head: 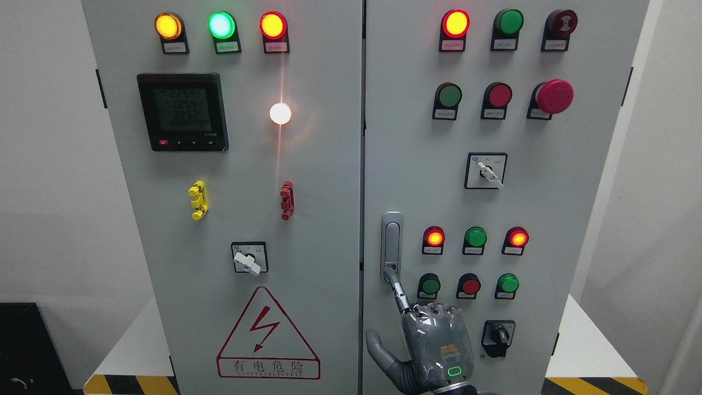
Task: Release door handle
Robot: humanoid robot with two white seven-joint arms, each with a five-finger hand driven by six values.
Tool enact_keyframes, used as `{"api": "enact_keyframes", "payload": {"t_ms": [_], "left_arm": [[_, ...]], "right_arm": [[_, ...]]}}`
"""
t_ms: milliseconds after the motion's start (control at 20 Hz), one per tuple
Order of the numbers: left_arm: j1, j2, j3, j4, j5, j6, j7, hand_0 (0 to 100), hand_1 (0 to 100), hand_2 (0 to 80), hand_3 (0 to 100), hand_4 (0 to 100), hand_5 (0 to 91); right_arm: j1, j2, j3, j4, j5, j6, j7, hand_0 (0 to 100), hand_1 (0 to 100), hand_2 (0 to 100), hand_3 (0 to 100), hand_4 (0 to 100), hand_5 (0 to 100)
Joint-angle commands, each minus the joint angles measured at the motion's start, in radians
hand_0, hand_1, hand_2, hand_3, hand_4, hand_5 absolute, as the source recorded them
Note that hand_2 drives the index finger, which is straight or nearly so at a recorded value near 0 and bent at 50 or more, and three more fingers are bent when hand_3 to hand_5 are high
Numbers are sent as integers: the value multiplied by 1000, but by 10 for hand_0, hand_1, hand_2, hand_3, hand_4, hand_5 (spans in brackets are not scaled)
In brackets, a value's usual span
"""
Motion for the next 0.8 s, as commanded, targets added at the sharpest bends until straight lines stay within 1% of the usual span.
{"api": "enact_keyframes", "payload": {"t_ms": [0,751], "left_arm": [[9,-1,0,0,-1,0,0,120,556,0,0,0,0],[9,0,0,0,-1,0,0,120,556,0,0,0,0]], "right_arm": [[0,1,-3,11,0,1,1,419,300,5,1000,1000,1000],[6,1,-3,18,0,1,1,419,301,7,1000,1000,1000]]}}
